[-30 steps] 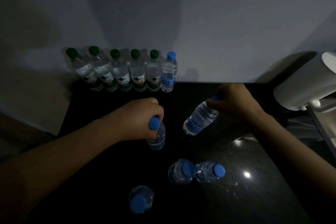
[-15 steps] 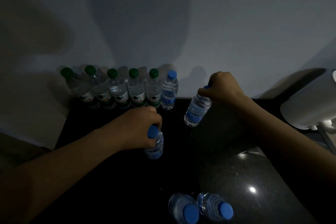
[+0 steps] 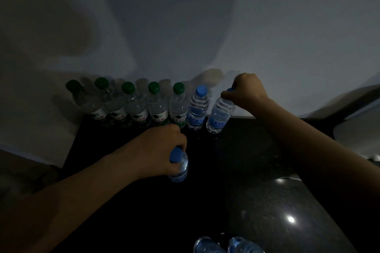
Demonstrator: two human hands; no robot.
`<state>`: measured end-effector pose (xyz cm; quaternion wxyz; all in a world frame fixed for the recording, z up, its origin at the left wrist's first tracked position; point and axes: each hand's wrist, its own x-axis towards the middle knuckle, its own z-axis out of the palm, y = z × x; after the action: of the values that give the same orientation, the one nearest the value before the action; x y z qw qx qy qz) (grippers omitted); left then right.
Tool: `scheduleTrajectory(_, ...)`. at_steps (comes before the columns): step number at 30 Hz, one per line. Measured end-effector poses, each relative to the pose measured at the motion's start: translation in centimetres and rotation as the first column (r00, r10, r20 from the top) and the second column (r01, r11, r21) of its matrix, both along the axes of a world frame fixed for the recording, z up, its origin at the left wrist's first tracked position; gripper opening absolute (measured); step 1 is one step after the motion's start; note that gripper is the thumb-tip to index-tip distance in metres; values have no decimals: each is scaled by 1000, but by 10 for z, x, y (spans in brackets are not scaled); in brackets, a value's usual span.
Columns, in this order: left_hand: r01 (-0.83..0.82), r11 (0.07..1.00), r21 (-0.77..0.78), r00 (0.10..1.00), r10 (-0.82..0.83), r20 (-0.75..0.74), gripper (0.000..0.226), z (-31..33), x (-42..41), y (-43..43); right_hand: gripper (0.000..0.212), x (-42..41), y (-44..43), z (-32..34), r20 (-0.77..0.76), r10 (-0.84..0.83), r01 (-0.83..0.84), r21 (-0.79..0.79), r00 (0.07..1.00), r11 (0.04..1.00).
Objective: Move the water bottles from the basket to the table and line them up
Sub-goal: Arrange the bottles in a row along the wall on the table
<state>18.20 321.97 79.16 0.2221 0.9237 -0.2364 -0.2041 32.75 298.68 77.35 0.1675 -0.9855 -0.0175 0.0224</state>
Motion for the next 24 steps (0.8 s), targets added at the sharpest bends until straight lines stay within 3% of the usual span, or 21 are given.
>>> scheduleTrajectory(24, -52, 999, -15, 999, 52, 10, 20, -10, 9, 3, 32, 10, 9, -17, 9, 39, -38, -26, 999, 999)
